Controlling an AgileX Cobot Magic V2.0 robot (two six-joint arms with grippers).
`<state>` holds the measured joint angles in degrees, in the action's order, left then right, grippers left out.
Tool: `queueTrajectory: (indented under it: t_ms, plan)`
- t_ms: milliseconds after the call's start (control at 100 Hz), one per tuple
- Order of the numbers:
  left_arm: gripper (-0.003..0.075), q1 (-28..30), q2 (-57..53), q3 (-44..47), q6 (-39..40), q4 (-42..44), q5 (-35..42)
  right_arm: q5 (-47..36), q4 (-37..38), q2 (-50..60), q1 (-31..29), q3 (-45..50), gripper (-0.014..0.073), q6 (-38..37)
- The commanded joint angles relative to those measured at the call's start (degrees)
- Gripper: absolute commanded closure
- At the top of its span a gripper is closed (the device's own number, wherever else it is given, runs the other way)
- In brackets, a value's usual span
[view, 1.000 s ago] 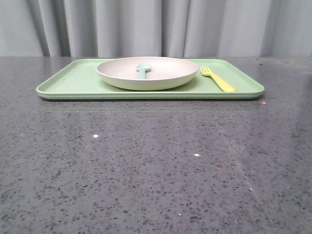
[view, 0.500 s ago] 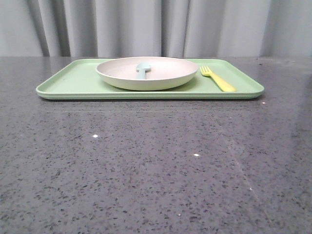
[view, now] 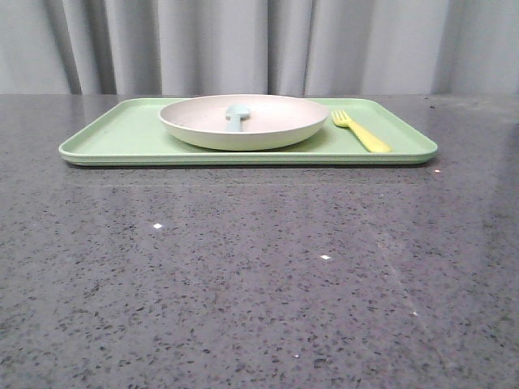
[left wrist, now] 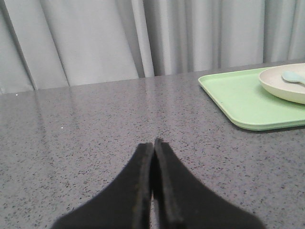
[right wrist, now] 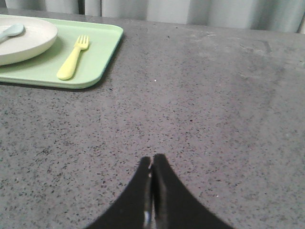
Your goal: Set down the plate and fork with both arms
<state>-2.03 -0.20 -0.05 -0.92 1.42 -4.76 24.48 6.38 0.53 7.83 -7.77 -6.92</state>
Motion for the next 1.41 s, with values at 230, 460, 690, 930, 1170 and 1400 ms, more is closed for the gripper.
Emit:
queueTrajectory:
  t_ms: [230,460,690,930,1170,1400]
  plan:
    - [0.0741,0.1,-1.8,0.7,0.1,0.0,4.8,-22.7,-6.4,1.3,-4.7,6.4,0.0713,5.4]
    - [0.0741,0.1,-1.8,0.7,0.1,0.0,4.8,-23.3,-5.8,1.3,-4.7,9.0,0.0713,5.4]
    - [0.0741,0.1,-1.8,0.7,0.1,0.0,4.8,-23.3,-5.4,1.3,-4.7,9.0,0.0713,5.4]
    - [0.0741,0.1,-1.8,0.7,0.1,0.0,4.8,-23.3,-5.4,1.3,-4.7,9.0,0.0713,5.4]
    - [0.0741,0.1,-1.8,0.7,0.1,0.0,4.8,-23.2,-5.3,1.3,-4.7,9.0,0.0713,5.4]
    - [0.0741,0.1,-1.8,0.7,0.1,0.0,4.8,-23.2,-5.3,1.3,-4.7,9.0,0.0713,5.4]
